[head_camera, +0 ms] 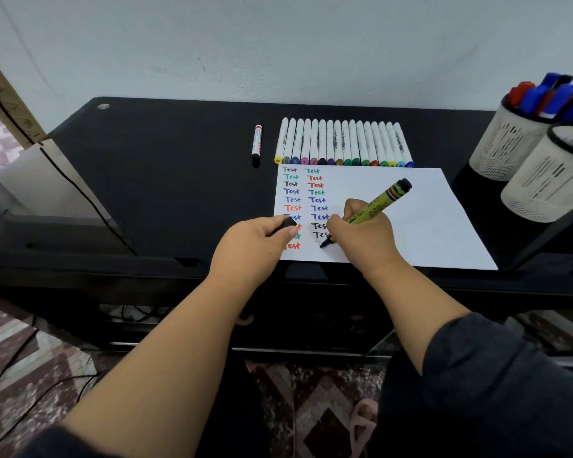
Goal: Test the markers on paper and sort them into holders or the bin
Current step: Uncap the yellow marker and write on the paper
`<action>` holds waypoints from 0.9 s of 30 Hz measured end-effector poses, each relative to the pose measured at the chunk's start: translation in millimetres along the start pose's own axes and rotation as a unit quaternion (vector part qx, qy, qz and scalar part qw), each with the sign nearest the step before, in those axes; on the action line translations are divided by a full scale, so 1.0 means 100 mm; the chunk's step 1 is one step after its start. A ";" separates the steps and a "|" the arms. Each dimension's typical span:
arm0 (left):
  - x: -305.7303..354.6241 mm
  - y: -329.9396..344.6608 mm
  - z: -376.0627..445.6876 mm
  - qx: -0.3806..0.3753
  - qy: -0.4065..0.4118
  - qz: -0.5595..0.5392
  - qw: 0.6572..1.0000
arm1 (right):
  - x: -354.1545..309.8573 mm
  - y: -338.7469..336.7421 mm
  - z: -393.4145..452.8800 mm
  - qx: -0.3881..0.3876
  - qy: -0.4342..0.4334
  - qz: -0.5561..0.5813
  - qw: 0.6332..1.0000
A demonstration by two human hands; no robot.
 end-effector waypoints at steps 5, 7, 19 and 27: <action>-0.02 0.00 0.01 0.001 -0.001 -0.008 1.000 | 0.00 -0.14 0.01 0.050 0.014 0.134 0.990; -0.01 0.01 0.01 -0.002 -0.001 -0.005 1.000 | -0.01 -0.18 0.03 0.046 0.005 0.137 0.990; -0.02 0.00 0.03 -0.002 0.002 -0.008 1.000 | 0.03 -0.10 0.06 -0.013 -0.030 0.008 0.999; -0.02 0.00 0.01 -0.001 -0.001 -0.016 1.000 | 0.04 -0.08 0.05 -0.009 -0.034 0.003 0.999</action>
Point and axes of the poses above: each hand's wrist, its own z-axis towards the middle knuckle, its own y-axis out of the palm, x = y × z, the point moved 6 cm from there along z, towards the middle knuckle, and after that the axes turned 8 degrees about y, right-handed, at the moved point
